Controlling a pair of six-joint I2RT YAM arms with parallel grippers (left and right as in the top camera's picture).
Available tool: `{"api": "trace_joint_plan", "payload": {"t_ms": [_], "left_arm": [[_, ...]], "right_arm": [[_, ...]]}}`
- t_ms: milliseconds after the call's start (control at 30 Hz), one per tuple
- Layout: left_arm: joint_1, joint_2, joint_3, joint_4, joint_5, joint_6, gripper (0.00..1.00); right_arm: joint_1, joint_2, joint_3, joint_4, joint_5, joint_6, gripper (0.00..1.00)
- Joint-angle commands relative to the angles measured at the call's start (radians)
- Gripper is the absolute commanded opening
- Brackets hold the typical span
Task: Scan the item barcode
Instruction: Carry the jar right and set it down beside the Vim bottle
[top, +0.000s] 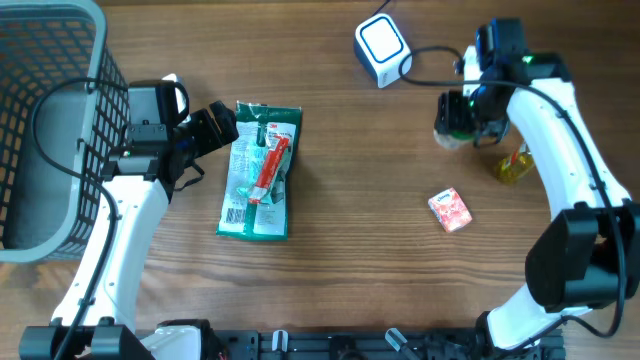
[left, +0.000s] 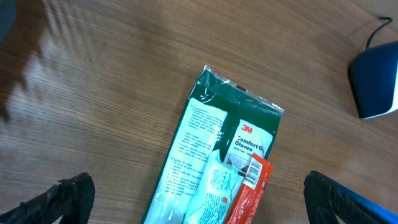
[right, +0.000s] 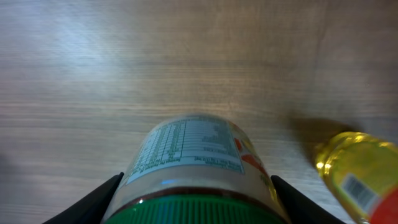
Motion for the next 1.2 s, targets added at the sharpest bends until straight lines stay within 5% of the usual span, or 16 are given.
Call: {"api": "trace_joint_plan", "payload": {"t_ms": [0, 233, 533, 633, 1167], "left_arm": [[0.004, -0.013, 0.016, 0.003, 0.011, 0.005, 1.0], [0.004, -0.013, 0.016, 0.003, 0.011, 0.005, 1.0], [0.004, -0.013, 0.016, 0.003, 0.011, 0.005, 1.0], [0.004, -0.013, 0.016, 0.003, 0.011, 0.005, 1.0], [0.004, -0.013, 0.016, 0.0, 0.011, 0.005, 1.0]], "right_arm": [[0.002, 0.0, -0.098, 0.069, 0.021, 0.035, 0.1], [0.002, 0.0, -0.173, 0.109, 0.085, 0.035, 0.14], [0.002, 0.0, -0.196, 0.184, 0.161, 0.032, 0.61], [0.002, 0.0, -0.196, 0.18, 0.158, 0.032, 0.69], [0.002, -0.001, -0.177, 0.162, 0.141, -0.024, 0.76]]}}
